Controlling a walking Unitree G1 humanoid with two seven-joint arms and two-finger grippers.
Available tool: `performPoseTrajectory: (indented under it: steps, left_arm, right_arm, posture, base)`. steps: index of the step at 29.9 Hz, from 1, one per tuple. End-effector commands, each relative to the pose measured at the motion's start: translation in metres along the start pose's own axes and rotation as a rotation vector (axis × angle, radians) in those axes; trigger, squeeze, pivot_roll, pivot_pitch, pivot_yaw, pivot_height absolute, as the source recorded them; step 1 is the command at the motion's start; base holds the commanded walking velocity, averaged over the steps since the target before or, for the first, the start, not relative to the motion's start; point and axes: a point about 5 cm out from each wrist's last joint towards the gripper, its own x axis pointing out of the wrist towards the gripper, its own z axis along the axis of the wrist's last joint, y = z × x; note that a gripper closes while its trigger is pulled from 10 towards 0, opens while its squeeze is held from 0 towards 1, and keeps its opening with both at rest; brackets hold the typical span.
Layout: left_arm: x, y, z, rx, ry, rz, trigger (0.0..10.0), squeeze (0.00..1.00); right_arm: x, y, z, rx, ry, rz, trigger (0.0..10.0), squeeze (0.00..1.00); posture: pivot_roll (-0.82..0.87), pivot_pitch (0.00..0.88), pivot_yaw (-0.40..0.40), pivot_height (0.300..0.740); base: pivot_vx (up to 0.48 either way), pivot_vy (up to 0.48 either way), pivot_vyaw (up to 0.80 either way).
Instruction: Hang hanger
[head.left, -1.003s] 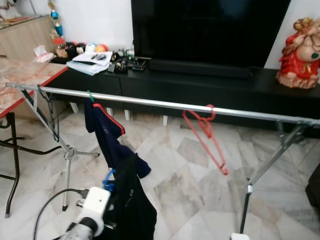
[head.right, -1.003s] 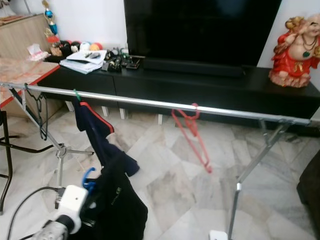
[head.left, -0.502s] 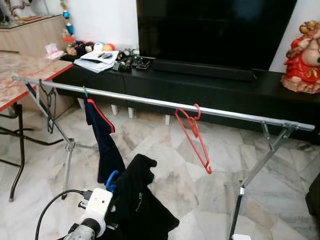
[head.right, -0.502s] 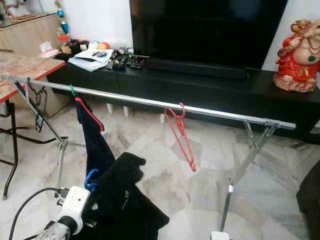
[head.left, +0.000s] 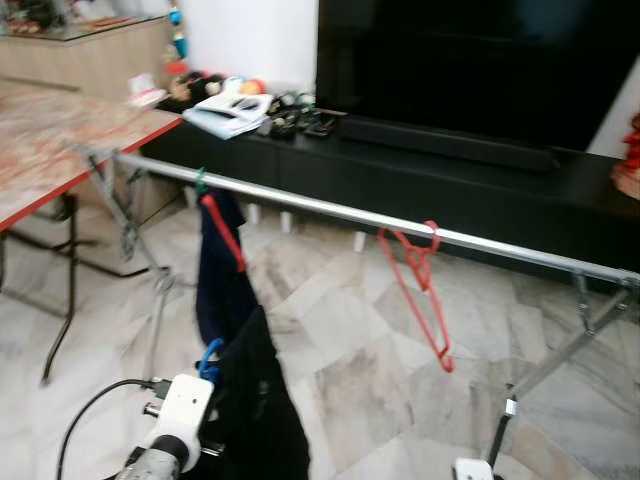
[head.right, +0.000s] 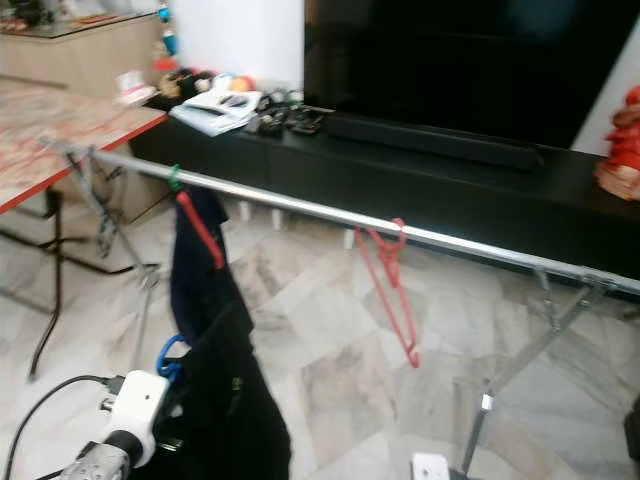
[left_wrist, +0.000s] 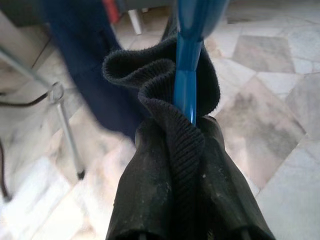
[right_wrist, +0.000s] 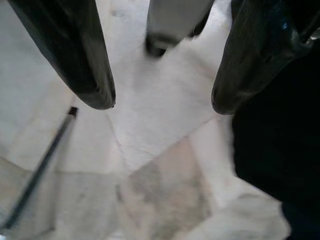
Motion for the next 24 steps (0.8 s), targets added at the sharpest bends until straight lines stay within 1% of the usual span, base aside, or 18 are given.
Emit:
performPoseTrajectory:
  steps: [1, 8, 18, 21, 23, 24]
  left_arm:
    - [0.004, -0.006, 0.007, -0.003, -0.027, -0.013, 10.0, 0.0]
    - [0.004, -0.007, 0.007, 0.004, -0.025, -0.023, 10.0, 0.0]
    - [0.005, -0.007, 0.007, 0.008, -0.022, -0.033, 10.0, 0.0]
    - [0.006, -0.006, 0.006, 0.021, -0.017, -0.038, 10.0, 0.0]
    - [0.006, -0.005, 0.006, 0.032, -0.02, -0.034, 10.0, 0.0]
    - [0.006, -0.005, 0.006, 0.024, -0.022, -0.032, 10.0, 0.0]
  right_arm:
    - [-0.004, -0.016, -0.007, 0.001, 0.029, -0.035, 10.0, 0.0]
    - [-0.006, -0.025, -0.009, 0.002, 0.042, -0.049, 10.0, 0.0]
    - [-0.004, -0.012, -0.012, -0.001, 0.055, -0.039, 10.0, 0.0]
    - [-0.004, -0.014, -0.012, -0.005, 0.057, -0.04, 10.0, 0.0]
    - [-0.005, -0.017, -0.012, -0.006, 0.057, -0.042, 10.0, 0.0]
    - [-0.005, -0.019, -0.012, -0.008, 0.056, -0.043, 10.0, 0.0]
  posture:
    - [0.03, 0.028, -0.011, 0.74]
    - [0.03, 0.028, -0.011, 0.74]
    - [0.03, 0.026, -0.016, 0.74]
    - [0.03, 0.025, -0.018, 0.74]
    - [0.04, 0.025, -0.02, 0.74]
    - [0.04, 0.024, -0.019, 0.74]
  base:
    - [0.341, 0.0, 0.0]
    - [0.351, 0.0, 0.0]
    - [0.35, 0.0, 0.0]
    - [0.0, 0.0, 0.0]
    - [0.0, 0.0, 0.0]
    - [0.0, 0.0, 0.0]
